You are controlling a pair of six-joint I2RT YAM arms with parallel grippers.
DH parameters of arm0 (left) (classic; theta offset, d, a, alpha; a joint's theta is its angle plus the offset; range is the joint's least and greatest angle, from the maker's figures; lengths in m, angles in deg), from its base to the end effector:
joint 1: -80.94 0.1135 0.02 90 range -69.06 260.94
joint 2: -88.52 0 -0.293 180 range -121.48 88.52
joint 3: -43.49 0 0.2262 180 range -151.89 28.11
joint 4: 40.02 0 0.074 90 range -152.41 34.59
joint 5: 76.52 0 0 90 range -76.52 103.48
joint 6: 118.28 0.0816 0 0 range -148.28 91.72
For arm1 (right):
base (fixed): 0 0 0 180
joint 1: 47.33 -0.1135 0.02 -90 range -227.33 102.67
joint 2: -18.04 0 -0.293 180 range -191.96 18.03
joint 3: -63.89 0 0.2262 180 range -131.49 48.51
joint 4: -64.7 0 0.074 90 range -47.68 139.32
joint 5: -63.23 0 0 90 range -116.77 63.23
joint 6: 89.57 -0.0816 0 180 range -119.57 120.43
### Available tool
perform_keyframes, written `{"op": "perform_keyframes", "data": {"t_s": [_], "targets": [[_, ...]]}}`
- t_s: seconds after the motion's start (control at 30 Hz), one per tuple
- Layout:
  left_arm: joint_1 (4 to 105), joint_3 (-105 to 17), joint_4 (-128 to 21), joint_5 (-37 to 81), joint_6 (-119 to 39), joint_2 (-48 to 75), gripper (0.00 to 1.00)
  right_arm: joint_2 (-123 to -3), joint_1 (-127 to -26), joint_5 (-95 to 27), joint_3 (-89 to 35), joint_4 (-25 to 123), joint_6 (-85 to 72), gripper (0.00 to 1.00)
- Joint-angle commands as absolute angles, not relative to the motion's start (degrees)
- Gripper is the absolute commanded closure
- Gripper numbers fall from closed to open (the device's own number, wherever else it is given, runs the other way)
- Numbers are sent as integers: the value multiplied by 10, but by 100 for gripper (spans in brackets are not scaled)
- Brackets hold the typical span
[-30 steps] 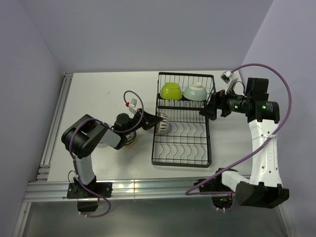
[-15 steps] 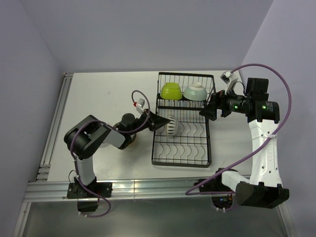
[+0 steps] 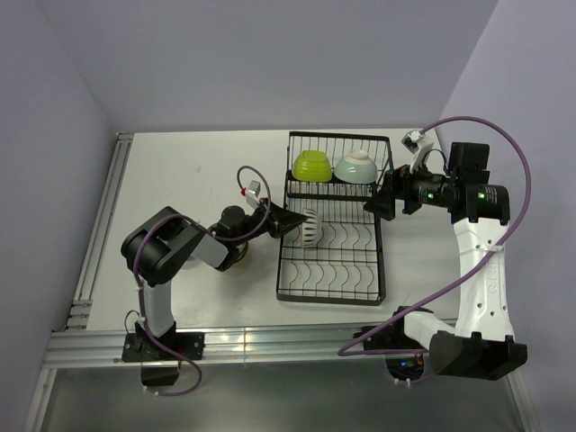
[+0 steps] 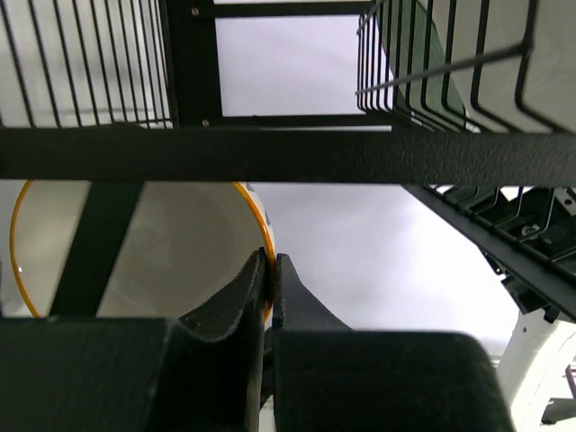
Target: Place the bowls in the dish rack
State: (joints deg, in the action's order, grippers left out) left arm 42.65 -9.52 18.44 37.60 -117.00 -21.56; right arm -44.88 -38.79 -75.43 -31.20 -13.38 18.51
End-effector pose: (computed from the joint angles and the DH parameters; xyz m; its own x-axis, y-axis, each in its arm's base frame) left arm 0.2870 -0.2691 0.2024 -0.8855 -0.4634 -0.0322 0.0388 -0.0047 -0.9992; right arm 0.1743 0.0358 0.4030 -0.5453 -0.1254 -0.8288 -0.6183 0.7278 0.2967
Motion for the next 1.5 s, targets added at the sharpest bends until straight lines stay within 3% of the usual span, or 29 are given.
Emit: {"op": "perform_keyframes", "data": {"t_s": [0.0,0.47,0.57,0.73,1.47], "targets": [[433,-92,327,371,-1185,-216,100,-446,-384,-754,-327,-137,191,4],[450,-55,278,360,-1178,-210,99,-447,-384,-748,-330,-143,190,4],[452,-47,250,356,-1171,-205,90,-445,-384,-746,-331,-145,192,4],[460,-49,231,364,-1163,-199,63,-444,-384,-746,-328,-144,194,4],[548,-19,82,463,-1067,-76,53,-444,-384,-739,-343,-152,199,2]]}}
